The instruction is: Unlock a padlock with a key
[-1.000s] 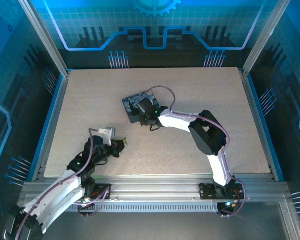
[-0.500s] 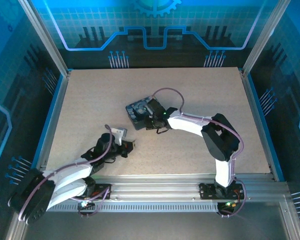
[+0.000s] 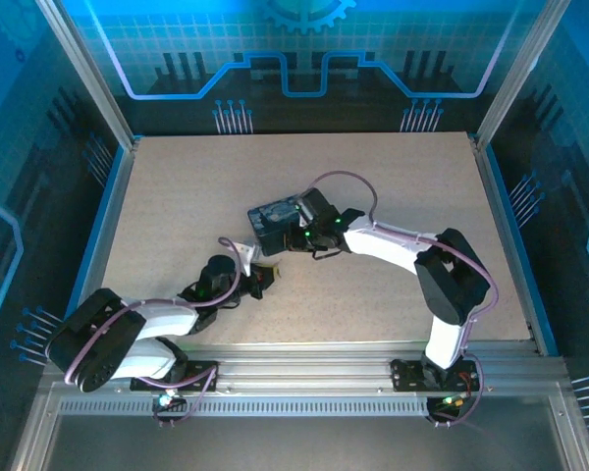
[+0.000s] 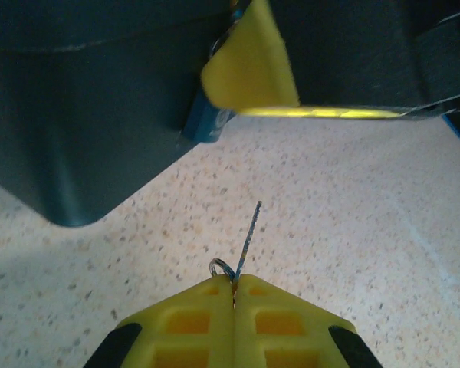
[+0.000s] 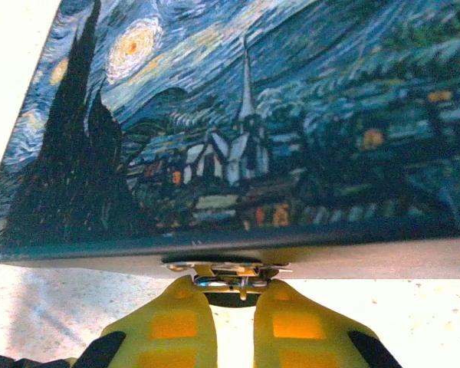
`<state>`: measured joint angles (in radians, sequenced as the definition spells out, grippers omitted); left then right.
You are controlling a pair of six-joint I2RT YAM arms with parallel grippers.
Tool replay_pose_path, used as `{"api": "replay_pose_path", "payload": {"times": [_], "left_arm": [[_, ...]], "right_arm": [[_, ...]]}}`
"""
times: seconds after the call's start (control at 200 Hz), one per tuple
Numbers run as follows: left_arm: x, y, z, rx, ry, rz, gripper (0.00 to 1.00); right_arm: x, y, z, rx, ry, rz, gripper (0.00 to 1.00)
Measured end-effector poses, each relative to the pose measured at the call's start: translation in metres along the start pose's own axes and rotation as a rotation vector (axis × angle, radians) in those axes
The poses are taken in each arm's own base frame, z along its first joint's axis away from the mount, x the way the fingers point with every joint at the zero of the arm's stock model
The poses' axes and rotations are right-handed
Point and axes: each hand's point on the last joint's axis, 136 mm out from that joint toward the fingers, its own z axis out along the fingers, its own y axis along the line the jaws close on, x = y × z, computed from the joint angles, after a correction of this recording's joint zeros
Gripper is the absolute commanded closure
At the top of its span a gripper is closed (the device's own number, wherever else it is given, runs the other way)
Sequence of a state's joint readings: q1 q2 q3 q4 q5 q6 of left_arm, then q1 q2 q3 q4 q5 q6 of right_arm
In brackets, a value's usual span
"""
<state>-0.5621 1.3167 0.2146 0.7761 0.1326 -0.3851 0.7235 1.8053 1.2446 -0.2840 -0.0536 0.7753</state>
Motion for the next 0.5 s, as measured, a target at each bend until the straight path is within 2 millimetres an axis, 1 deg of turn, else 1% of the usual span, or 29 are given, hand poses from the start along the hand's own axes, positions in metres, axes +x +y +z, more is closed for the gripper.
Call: {"api": "replay_pose_path", "payload": {"times": [0.25,0.35,0.5], "left_arm": [[-0.023,0.002,0.001,0.032,-0.09,0.005,1.0],[-0.023,0.002,0.003,0.054,-0.105,0.008,1.0],[-0.013,0.009,0.011,0.073,-0.097,0.002,1.0]], "right_arm": [[-0.005,0.004,-0.002,-0.077,0.015,0.105,0.95],[-0.006,0.007,-0.004,-0.1,0.017,0.127,0.95],[-0.006,0.01,-0.005,-0.117,0.022,0.135,0.95]]}}
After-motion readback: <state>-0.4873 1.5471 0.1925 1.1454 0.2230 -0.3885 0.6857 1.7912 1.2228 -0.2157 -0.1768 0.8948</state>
